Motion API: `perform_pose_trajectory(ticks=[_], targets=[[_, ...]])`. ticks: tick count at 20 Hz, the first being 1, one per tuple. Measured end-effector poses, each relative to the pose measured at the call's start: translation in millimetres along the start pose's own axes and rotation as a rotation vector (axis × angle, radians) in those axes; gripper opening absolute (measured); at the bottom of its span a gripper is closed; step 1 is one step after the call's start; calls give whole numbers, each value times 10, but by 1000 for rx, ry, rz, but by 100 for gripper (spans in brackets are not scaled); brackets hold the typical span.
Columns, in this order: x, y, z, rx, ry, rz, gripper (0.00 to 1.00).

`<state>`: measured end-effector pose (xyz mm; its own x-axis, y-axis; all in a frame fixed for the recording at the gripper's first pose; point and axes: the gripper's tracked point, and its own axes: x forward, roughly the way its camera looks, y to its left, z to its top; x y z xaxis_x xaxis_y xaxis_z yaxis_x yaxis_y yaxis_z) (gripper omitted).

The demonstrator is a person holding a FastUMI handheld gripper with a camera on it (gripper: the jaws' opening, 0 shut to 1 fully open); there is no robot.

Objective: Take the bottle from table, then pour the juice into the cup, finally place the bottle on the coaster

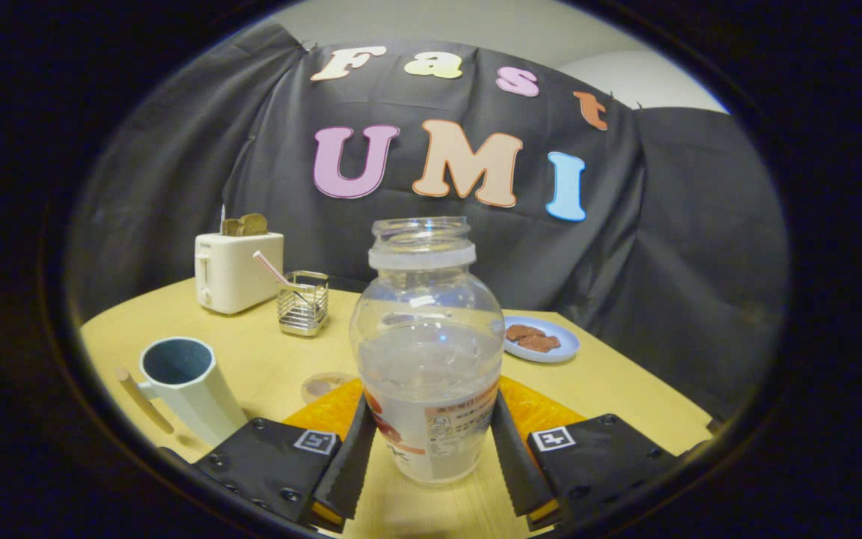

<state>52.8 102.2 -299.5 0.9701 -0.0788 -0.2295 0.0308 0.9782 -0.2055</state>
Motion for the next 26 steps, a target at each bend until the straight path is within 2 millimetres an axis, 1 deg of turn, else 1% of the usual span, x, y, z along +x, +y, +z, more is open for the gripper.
perform_pose_trajectory(ticks=[3,6,9,10,12,14,17,19,22,26], targets=[[-50,-70,114,-136,-24,-57,79],[-89,-73,223,-301,-47,-101,79],[-145,-30,354,-469,-91,-138,79],[-223,1,407,-514,-105,-147,79],[-165,43,465,-587,-125,-159,79],[-157,96,505,-646,-137,-169,79],[-206,174,606,-758,-173,-203,79],[-241,190,658,-837,-196,-234,79],[-201,242,653,-924,-191,-236,79],[-226,298,661,-1025,-190,-238,79]])
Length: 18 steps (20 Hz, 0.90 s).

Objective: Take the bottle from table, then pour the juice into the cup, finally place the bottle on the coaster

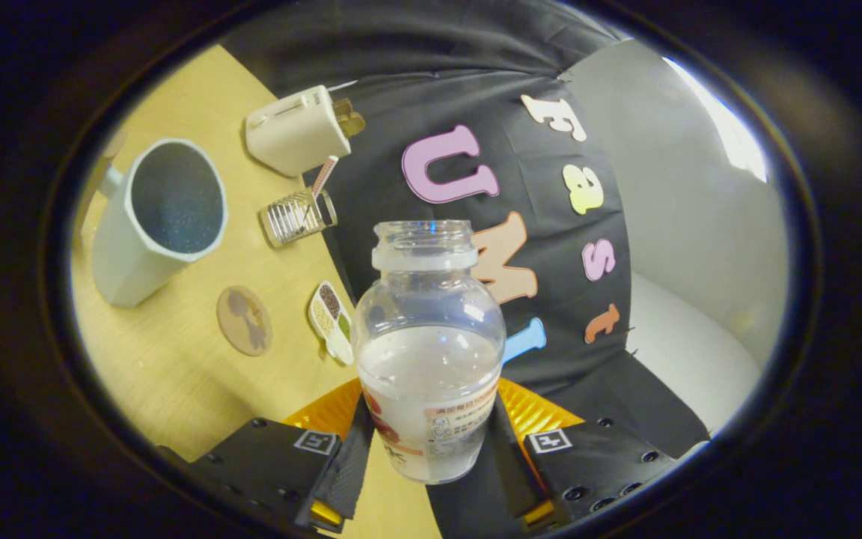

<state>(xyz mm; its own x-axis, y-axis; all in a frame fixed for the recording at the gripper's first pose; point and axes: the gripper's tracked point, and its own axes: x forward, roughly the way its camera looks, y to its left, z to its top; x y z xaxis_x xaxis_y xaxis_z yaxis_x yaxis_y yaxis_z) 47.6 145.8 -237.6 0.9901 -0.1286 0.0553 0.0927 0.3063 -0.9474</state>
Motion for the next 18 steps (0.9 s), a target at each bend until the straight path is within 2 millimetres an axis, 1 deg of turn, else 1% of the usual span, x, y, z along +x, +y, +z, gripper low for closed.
perform_pose_trajectory(ticks=[4,8,13,18], targets=[[-4,-12,89,-106,-38,-22,79],[-49,31,154,-196,-74,-36,79],[-39,-14,252,-234,-97,-42,79],[-25,-41,267,-297,-111,-43,78]])
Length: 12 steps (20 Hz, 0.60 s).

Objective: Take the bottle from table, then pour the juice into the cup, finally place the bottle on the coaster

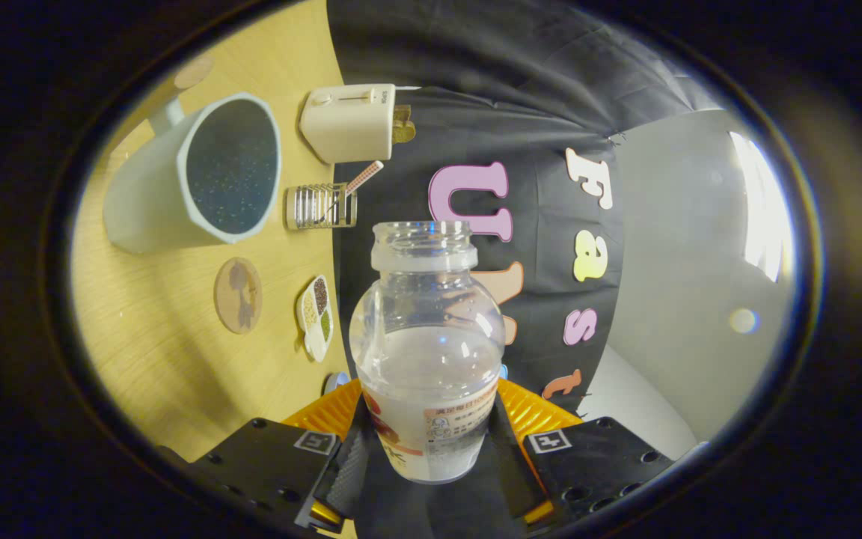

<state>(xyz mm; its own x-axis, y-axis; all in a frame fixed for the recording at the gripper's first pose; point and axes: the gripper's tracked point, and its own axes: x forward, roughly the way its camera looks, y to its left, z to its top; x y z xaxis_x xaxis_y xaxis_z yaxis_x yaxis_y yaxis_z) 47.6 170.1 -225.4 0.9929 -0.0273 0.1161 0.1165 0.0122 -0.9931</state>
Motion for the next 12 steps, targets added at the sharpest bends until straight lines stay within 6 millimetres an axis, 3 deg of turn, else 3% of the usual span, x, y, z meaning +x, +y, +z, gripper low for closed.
perform_pose_trajectory(ticks=[12], targets=[[85,-147,46,-96,-28,-45,78]])
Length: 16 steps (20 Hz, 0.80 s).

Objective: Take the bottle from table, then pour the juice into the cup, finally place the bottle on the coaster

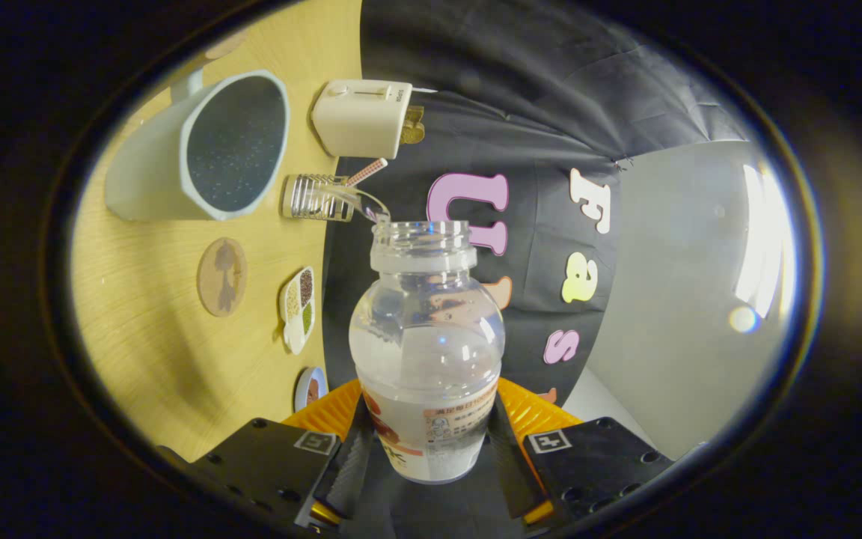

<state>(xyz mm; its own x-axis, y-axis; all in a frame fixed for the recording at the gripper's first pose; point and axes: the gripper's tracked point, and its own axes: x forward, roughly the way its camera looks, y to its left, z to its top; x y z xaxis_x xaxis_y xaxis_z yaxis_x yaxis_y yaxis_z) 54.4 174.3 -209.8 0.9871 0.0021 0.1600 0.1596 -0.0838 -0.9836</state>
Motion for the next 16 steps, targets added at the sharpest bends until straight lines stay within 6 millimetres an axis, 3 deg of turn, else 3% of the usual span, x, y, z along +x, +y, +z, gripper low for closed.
perform_pose_trajectory(ticks=[16], targets=[[10,-147,47,-37,-19,-35,78]])
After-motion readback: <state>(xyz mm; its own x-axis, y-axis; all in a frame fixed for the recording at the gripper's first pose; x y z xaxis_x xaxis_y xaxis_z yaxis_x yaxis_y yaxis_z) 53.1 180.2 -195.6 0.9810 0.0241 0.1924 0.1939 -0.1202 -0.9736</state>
